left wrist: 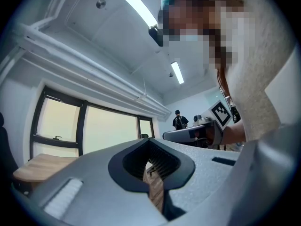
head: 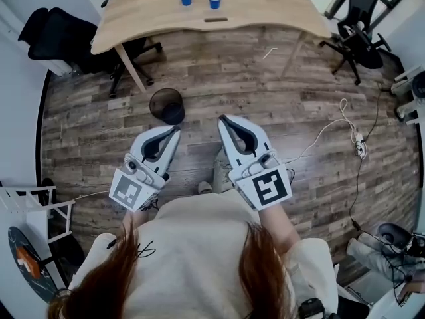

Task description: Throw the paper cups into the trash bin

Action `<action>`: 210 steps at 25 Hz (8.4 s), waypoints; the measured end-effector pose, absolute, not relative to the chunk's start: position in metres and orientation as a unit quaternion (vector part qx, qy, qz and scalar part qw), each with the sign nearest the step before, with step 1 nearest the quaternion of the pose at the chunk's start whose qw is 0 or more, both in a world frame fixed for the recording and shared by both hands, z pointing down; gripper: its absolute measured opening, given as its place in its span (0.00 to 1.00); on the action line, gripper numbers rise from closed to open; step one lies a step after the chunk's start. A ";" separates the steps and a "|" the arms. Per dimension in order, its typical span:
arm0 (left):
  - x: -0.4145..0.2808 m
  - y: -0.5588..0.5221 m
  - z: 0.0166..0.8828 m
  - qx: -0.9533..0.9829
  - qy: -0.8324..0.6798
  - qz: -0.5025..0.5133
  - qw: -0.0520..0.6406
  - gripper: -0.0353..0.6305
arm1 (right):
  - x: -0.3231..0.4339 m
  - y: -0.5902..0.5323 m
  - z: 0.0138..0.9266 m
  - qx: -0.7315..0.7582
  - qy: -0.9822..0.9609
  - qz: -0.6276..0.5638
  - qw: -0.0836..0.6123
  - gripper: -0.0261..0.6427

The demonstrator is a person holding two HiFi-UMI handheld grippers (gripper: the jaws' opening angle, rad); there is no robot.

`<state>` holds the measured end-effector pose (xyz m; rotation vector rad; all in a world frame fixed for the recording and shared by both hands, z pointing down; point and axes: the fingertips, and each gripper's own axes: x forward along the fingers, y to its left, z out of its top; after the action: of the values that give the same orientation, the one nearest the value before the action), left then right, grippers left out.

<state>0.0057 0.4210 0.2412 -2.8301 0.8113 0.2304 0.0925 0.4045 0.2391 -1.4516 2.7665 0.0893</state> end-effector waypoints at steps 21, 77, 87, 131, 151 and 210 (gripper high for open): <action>0.037 0.288 0.234 -0.946 0.293 0.078 0.114 0.06 | 0.125 0.265 0.237 -0.434 0.900 0.028 0.012 0.06; 0.112 0.063 0.243 -0.923 0.370 0.057 0.088 0.06 | 0.188 0.035 0.253 -0.352 0.936 -0.019 0.010 0.06; 0.101 0.033 0.247 -0.925 0.361 0.068 0.096 0.06 | 0.178 0.005 0.257 -0.354 0.935 -0.011 0.005 0.06; 0.061 -0.253 0.256 -0.947 0.308 0.043 0.079 0.06 | 0.151 -0.267 0.260 -0.421 0.907 0.000 -0.012 0.06; 0.071 -0.259 0.278 -0.928 0.368 0.027 0.060 0.06 | 0.164 -0.268 0.366 -0.306 0.939 -0.014 -0.154 0.21; 0.009 -0.250 0.294 -0.888 0.457 0.006 0.049 0.06 | 0.122 -0.324 0.434 -0.231 0.878 0.137 -0.397 0.09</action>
<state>0.0092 -0.2499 0.2943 -2.7070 1.3913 0.0189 0.1216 -0.3244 0.4340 -0.9945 3.7851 0.5909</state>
